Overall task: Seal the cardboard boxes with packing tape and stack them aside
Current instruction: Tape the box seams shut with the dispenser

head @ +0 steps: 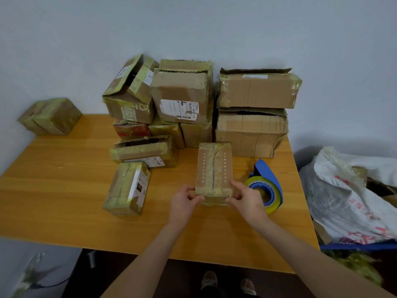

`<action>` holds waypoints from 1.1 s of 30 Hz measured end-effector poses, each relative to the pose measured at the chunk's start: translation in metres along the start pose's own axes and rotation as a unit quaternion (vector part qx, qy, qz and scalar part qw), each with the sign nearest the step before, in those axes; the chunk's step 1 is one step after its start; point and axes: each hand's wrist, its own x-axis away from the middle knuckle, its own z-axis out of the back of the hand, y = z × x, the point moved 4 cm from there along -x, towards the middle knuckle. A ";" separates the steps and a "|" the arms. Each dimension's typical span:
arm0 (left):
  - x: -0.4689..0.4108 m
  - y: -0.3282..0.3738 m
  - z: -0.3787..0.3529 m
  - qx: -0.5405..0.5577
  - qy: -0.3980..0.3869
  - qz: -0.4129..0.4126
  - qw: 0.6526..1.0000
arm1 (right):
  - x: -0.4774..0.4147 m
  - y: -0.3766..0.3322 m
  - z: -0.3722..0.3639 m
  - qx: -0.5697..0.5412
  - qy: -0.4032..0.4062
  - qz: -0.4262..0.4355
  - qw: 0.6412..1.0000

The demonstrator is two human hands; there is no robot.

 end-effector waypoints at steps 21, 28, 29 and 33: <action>-0.015 0.013 -0.013 -0.115 -0.094 -0.043 0.988 | -0.021 -0.015 0.003 0.161 -0.024 0.047 0.986; -0.018 0.018 -0.013 -0.077 -0.065 0.001 0.995 | -0.030 -0.014 -0.001 0.120 -0.066 -0.024 0.990; -0.016 0.019 -0.012 -0.066 -0.066 -0.007 0.996 | -0.031 -0.014 0.000 0.118 -0.076 -0.028 0.990; -0.009 0.014 -0.007 -0.092 -0.056 -0.025 0.994 | -0.029 -0.013 0.002 0.114 -0.111 -0.037 0.987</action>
